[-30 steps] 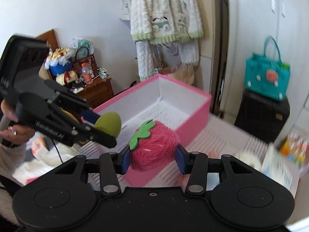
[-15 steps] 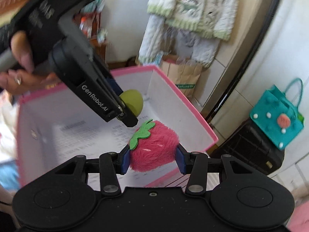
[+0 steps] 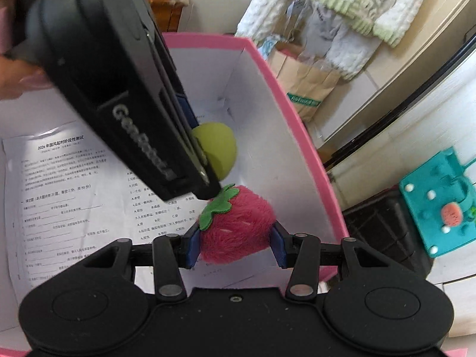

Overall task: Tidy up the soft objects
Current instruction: 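Carry both sponges over the pink box and lower them inside, then open both tools to release the sponges into the box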

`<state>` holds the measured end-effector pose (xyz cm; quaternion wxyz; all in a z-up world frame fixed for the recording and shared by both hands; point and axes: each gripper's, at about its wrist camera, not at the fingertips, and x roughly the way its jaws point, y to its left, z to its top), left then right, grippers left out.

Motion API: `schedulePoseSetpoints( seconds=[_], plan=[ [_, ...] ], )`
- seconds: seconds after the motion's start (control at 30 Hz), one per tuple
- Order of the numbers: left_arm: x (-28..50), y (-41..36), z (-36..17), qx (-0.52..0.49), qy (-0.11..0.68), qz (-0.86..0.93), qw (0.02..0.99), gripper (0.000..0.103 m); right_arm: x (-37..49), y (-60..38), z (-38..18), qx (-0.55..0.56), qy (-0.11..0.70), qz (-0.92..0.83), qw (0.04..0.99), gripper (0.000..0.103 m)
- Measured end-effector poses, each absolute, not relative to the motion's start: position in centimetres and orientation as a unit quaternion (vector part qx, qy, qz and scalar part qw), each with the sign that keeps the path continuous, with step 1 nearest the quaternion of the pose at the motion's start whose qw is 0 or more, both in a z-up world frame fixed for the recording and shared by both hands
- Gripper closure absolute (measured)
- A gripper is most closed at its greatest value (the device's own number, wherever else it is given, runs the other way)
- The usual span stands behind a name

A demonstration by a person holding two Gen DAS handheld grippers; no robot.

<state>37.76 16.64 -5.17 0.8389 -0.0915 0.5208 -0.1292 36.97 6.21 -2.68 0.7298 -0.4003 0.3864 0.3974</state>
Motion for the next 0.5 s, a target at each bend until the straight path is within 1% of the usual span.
schedulePoseSetpoints(
  seconds=[0.2,0.27,0.3,0.4,0.5],
  plan=[
    [38.5,16.4,-6.6,-0.093,0.535,-0.104,0.833,0.065,37.3,6.8,-3.5,-0.42,0.4,0.383,0.719,0.051],
    [38.8,16.3,-6.9,-0.097,0.538,-0.103,0.831,0.065,37.2,7.2,-3.5,-0.423,0.403,0.377,0.719,0.045],
    [38.9,16.3,-7.0,-0.102,0.54,-0.102,0.829,0.065,37.0,7.3,-3.6,-0.429,0.401,0.374,0.718,0.043],
    [39.3,16.6,-7.2,-0.112,0.538,-0.091,0.83,0.065,36.2,7.1,-3.2,-0.44,0.38,0.354,0.733,0.043],
    [39.6,16.7,-7.4,-0.112,0.539,-0.085,0.83,0.065,36.0,5.9,-1.8,-0.425,0.361,0.35,0.753,0.043]
  ],
)
